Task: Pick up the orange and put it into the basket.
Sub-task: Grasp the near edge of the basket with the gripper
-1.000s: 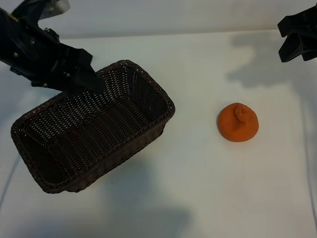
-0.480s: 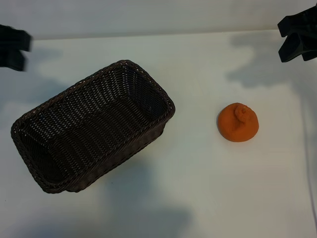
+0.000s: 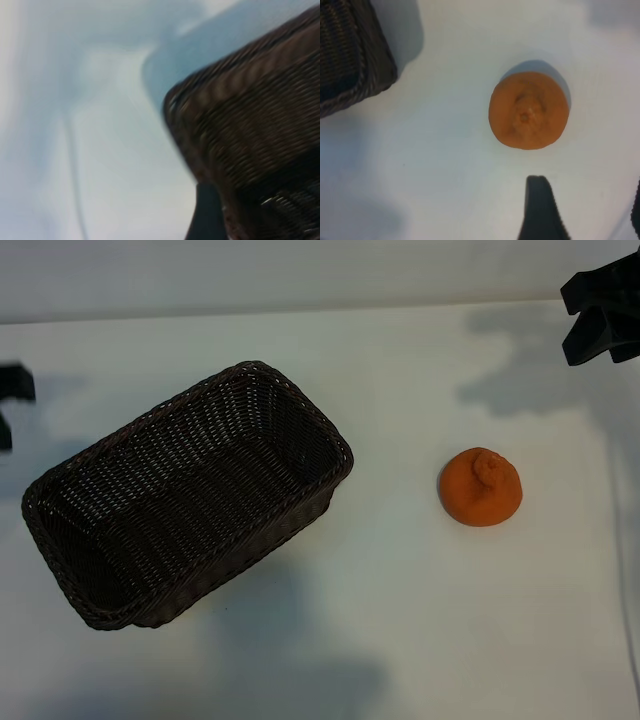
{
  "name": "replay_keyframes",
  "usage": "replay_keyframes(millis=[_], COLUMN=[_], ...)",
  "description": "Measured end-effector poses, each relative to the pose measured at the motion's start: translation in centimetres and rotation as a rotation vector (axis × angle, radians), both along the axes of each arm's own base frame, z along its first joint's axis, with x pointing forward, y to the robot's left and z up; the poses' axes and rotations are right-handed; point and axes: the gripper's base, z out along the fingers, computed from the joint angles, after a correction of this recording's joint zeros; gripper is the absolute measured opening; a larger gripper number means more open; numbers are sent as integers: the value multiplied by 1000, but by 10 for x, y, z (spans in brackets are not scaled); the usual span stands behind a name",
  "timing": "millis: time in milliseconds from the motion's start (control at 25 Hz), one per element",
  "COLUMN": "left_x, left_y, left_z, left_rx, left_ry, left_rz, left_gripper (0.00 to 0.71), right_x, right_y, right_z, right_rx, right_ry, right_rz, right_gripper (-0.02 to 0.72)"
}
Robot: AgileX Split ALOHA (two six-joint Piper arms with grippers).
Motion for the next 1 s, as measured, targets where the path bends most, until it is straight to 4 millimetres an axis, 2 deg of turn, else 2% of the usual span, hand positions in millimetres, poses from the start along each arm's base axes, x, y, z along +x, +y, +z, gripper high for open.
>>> replay_keyframes(millis=[160, 320, 760, 880, 1000], left_x=[-6, -10, -12, -12, -17], left_y=[5, 7, 9, 20, 36], left_z=[-23, -35, -41, -45, -60], left_rx=[37, 52, 46, 41, 31], left_ry=[72, 109, 118, 127, 157], left_rz=[63, 103, 163, 222, 287], left_gripper=[567, 567, 567, 567, 567], right_x=[0, 0, 0, 0, 0], right_y=[0, 0, 0, 0, 0], right_z=[0, 0, 0, 0, 0], right_rx=[0, 0, 0, 0, 0], right_ry=[0, 0, 0, 0, 0], right_rz=[0, 0, 0, 0, 0], right_gripper=[433, 433, 433, 433, 433])
